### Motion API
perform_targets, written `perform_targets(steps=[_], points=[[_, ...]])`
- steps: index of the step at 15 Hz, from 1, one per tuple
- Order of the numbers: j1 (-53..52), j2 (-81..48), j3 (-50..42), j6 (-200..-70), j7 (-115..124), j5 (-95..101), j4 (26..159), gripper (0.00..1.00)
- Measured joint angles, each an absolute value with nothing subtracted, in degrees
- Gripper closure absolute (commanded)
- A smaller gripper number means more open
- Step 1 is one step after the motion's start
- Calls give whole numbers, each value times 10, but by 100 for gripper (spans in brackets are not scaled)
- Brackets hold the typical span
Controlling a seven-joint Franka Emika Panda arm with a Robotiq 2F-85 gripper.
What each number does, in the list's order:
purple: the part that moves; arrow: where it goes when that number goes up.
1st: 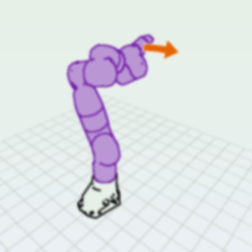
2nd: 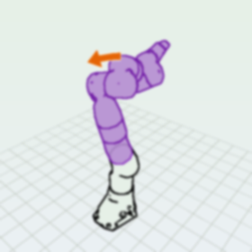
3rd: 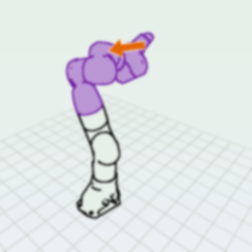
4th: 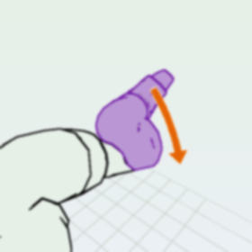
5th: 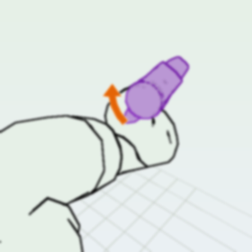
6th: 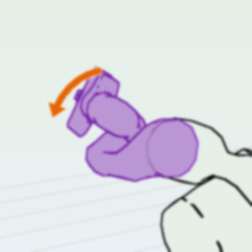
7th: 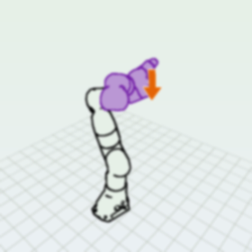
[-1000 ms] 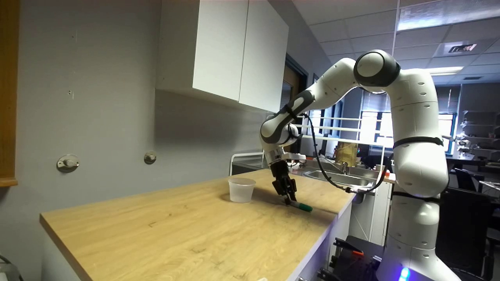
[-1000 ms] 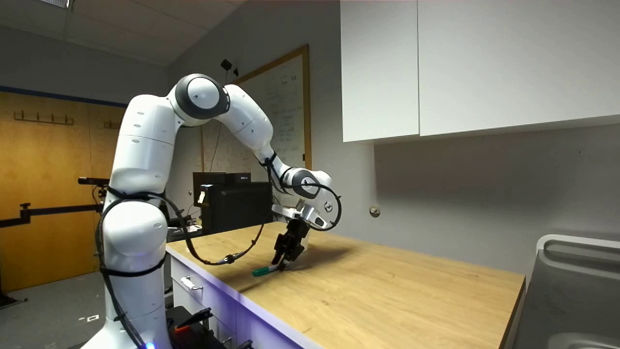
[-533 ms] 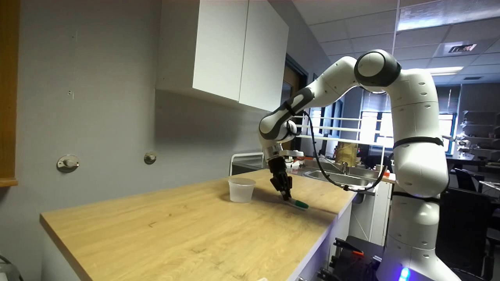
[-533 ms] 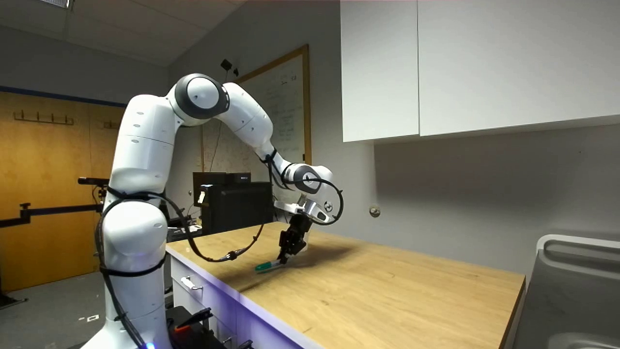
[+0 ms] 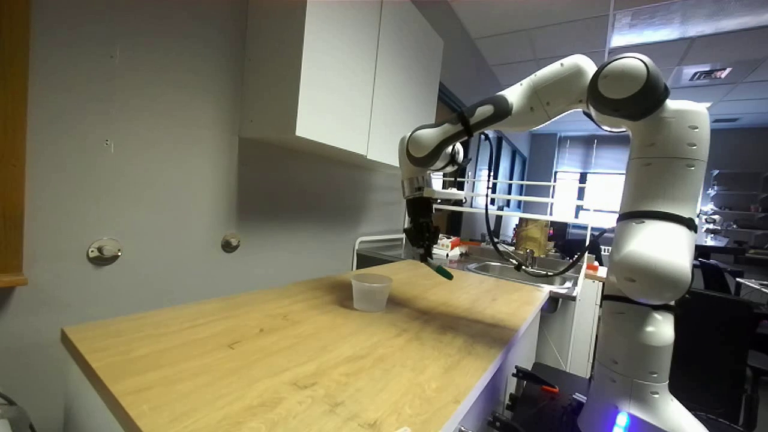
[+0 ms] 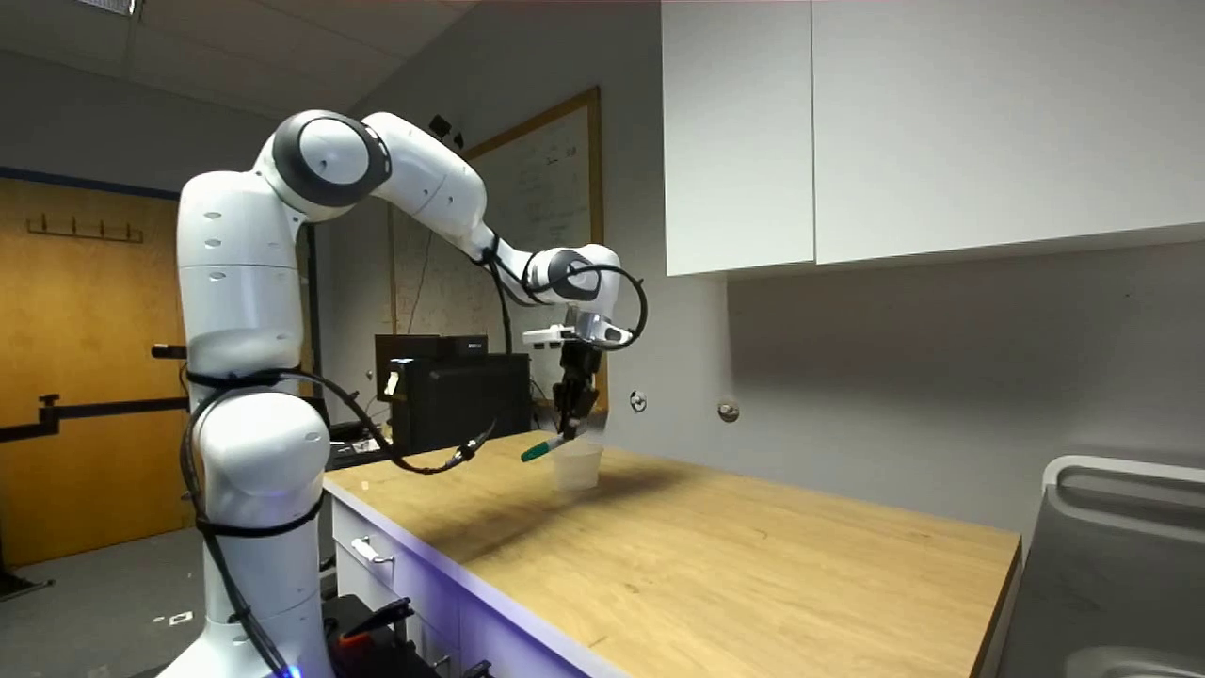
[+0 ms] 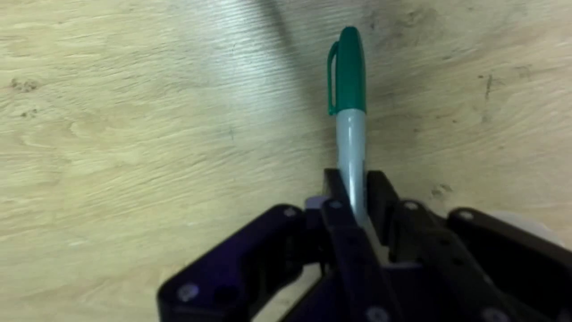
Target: Put the pen in the bowl
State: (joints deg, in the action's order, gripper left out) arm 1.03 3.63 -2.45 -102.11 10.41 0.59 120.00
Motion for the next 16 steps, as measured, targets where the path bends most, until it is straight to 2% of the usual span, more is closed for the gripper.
perform_targets(steps=[7, 16], points=[[5, 94, 19, -1133, 219, 45, 1155, 90], [-18, -22, 50, -1197, 319, 116, 1084, 90]])
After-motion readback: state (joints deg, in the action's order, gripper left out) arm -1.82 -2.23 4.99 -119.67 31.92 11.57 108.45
